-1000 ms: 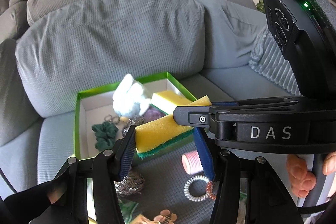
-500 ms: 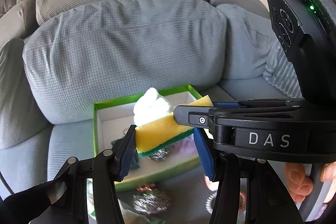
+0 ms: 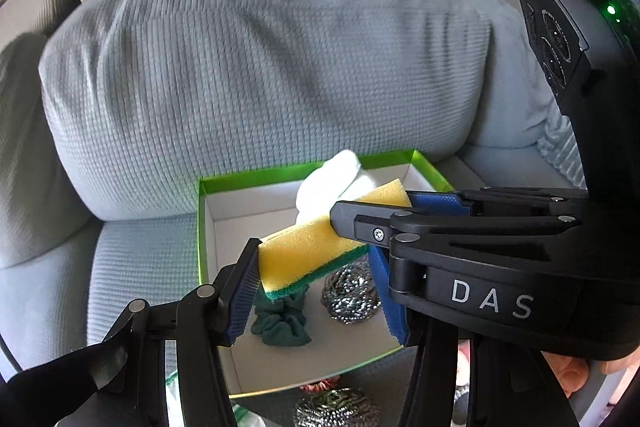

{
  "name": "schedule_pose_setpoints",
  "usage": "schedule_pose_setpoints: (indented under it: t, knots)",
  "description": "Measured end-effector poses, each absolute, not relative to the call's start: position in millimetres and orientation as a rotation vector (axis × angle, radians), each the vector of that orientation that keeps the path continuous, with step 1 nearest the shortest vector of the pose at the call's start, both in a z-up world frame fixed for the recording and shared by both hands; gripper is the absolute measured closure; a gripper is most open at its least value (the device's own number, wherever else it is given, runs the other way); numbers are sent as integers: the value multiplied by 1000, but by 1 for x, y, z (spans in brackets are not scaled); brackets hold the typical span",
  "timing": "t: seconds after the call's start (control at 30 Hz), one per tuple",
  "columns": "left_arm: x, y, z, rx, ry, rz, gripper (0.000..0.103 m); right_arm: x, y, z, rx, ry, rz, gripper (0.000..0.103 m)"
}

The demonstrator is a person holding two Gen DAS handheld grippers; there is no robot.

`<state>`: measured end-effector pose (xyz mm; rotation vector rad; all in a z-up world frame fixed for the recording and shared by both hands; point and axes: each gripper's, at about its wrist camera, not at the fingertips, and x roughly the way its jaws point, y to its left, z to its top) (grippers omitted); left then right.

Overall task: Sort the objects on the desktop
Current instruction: 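Lift and carry the scrub sponge in the right tool over the box, then lower the scrub sponge into the box and open the right tool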

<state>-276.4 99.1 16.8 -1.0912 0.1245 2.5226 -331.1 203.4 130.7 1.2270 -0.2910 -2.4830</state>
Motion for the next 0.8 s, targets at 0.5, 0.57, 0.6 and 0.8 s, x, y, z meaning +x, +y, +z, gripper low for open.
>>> schedule_pose_setpoints:
  t: [0.5,0.57,0.6,0.8]
  knots:
    - [-283,108,-8,-1192,105,2531,48,-340,217,110,1287,-285,-2571,57]
    - [-281,109,-9,-1196,113,2531,48,-338,224,113,1271,-297,-2590,52]
    - [-281,110,-10,-1195,121,2538,48,-338,227,113,1269,-312,-2585,52]
    - [-275,109,-8,-1202,127,2555,48,-330,248,122,1231,-407,-2582,52]
